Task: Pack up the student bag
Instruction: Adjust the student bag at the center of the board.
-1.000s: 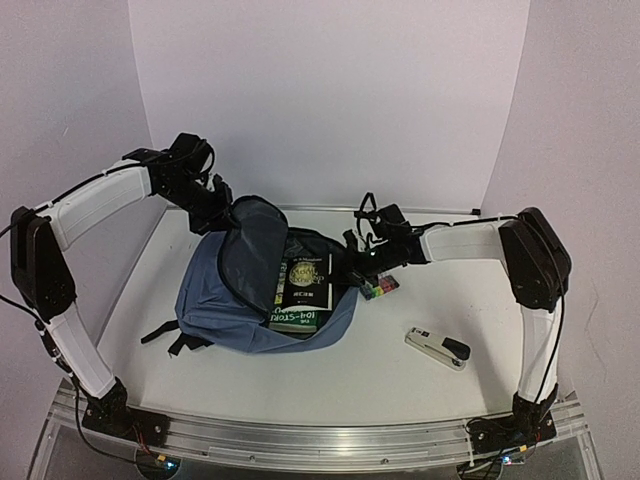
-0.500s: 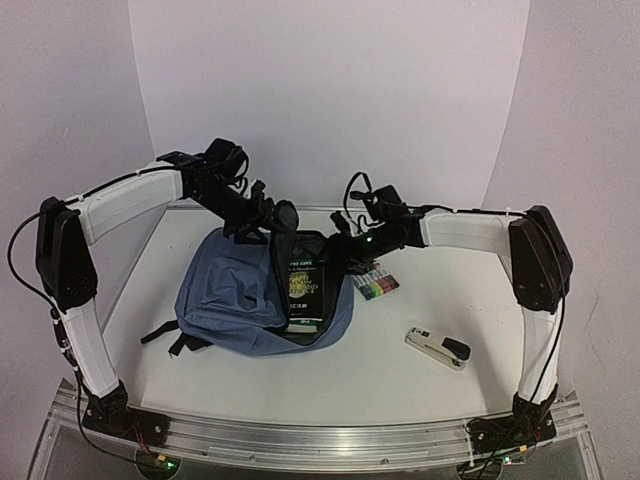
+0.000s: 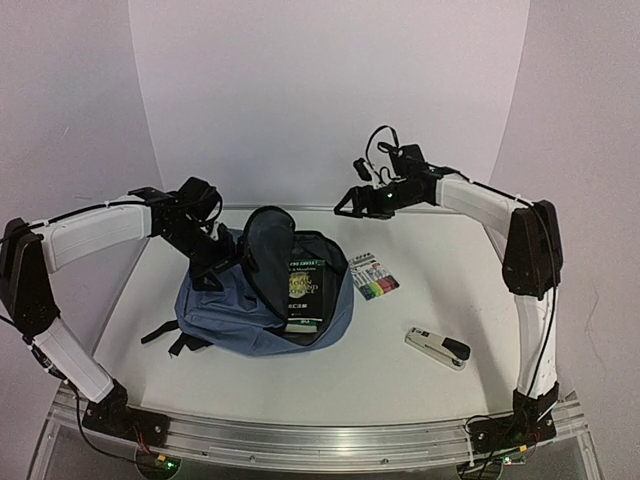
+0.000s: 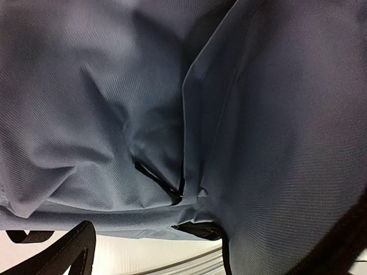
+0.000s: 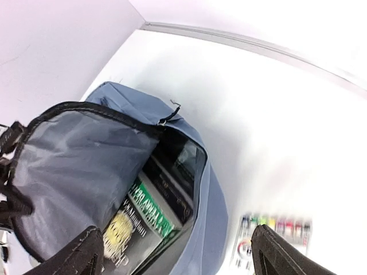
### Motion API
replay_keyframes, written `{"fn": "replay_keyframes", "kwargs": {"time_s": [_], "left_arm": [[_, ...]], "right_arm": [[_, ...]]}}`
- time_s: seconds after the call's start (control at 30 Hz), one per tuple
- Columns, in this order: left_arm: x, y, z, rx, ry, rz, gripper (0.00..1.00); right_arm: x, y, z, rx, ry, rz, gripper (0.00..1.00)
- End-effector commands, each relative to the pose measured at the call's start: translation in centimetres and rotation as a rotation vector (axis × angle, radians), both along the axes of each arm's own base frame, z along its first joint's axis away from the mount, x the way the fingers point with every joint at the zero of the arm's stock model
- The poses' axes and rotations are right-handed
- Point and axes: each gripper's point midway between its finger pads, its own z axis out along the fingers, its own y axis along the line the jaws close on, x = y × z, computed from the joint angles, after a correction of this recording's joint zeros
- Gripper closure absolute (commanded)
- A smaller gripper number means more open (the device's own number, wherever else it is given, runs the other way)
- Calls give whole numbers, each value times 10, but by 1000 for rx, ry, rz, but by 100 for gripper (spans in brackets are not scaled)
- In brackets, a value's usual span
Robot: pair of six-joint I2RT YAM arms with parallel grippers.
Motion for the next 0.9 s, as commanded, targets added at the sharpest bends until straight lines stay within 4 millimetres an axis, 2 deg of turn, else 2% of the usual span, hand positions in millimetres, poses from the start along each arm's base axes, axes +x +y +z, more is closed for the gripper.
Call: {"fn": "replay_keyframes", "kwargs": {"time_s": [0.0, 0.03, 0.07, 0.2, 0.3, 0.53, 0.6, 0.63, 0.7, 0.77, 0.83, 0.87], "left_arm": [[13, -37, 34, -92, -137, -96, 2], [15, -49, 34, -96, -140, -140, 3], [20, -63, 45, -111, -170, -184, 4], [21, -121, 57, -165, -196, -371, 7], [18, -134, 67, -187, -204, -415, 6], [7, -92, 82, -202, -252, -248, 0], [8, -72, 86, -208, -254, -144, 0], [7, -58, 80, -185, -240, -82, 0], [-2, -30, 55, -118, -172, 42, 0], [-20, 4, 16, -18, -60, 158, 0], [-38, 27, -7, 12, 17, 249, 0], [-44, 32, -15, -1, 44, 283, 0]], "right_arm": [[-9, 17, -52, -77, 71, 67, 11], [-11, 20, -57, -79, 80, 77, 11], [-12, 21, -61, -80, 88, 81, 11], [-13, 25, -71, -86, 101, 95, 11], [-12, 28, -76, -96, 96, 103, 11], [-12, 36, -90, -110, 104, 115, 11], [-13, 37, -94, -119, 105, 113, 16], [-12, 36, -96, -125, 104, 108, 20], [-10, 34, -99, -141, 101, 93, 31], [-11, 32, -100, -149, 102, 89, 46], [-15, 32, -97, -142, 111, 97, 59], [-18, 33, -95, -132, 120, 108, 66]]}}
